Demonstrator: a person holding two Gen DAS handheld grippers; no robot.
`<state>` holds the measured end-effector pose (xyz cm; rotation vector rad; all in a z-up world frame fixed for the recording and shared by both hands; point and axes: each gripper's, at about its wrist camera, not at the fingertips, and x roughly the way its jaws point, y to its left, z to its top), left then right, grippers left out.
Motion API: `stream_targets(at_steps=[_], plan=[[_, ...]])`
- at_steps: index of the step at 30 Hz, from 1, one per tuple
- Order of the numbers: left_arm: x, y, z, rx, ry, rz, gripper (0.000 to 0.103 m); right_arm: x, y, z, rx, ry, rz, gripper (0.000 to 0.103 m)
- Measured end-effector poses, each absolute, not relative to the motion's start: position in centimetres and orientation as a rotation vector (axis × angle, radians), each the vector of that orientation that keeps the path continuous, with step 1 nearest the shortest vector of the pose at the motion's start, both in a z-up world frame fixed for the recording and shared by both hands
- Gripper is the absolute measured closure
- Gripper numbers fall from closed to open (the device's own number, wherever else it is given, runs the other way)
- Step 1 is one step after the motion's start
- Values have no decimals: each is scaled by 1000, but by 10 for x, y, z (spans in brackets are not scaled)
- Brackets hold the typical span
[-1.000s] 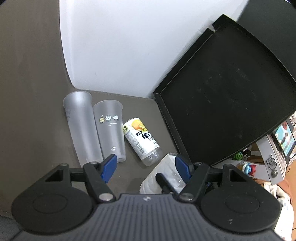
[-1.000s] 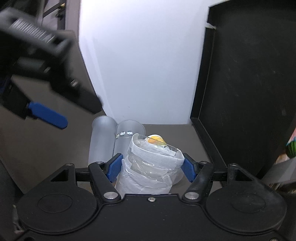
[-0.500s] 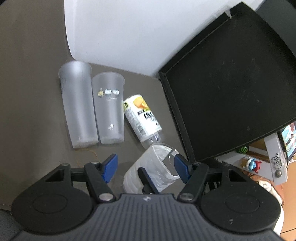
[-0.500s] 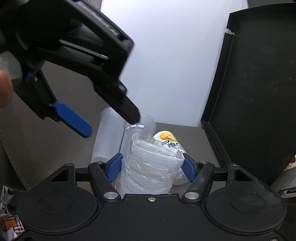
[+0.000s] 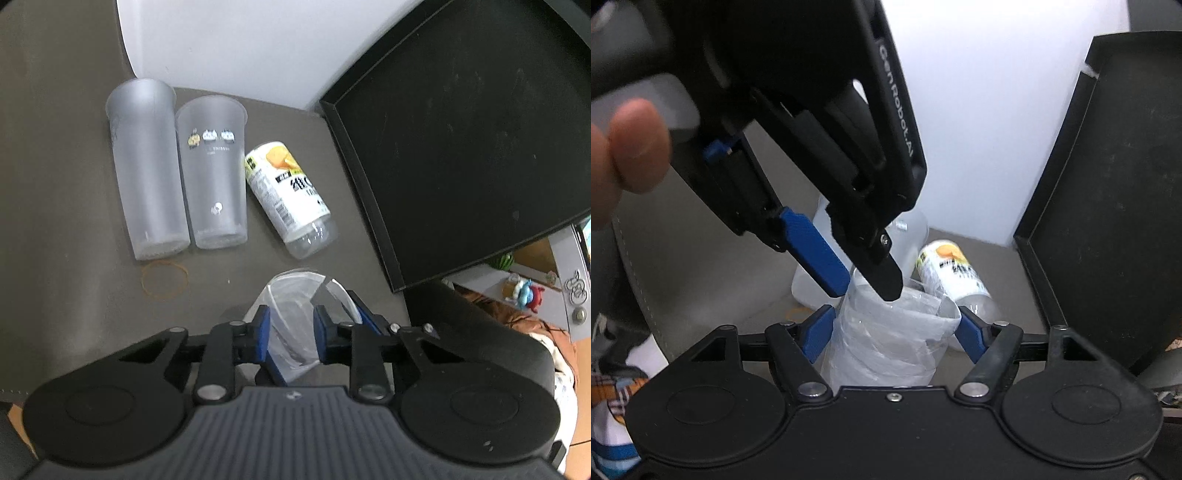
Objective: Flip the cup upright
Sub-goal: 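Lower the upright cup onto the seat beside the frosted cups with the left gripper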
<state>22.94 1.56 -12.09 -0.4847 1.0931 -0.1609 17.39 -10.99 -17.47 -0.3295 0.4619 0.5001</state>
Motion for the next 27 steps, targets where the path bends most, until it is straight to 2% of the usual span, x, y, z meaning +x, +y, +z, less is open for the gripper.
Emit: stream_targets(at_steps=[6,16,27], plan=[[224,13,-126,-468,1105,-162,82,176,-117,-169,-275,561,506,23],[218,16,-112,-459,1090,-146,81,181,-134,-161,-158,709,521,21],[202,9,-77,-373,1007,-108,78,183,-154,-142,-15,745,535,10]])
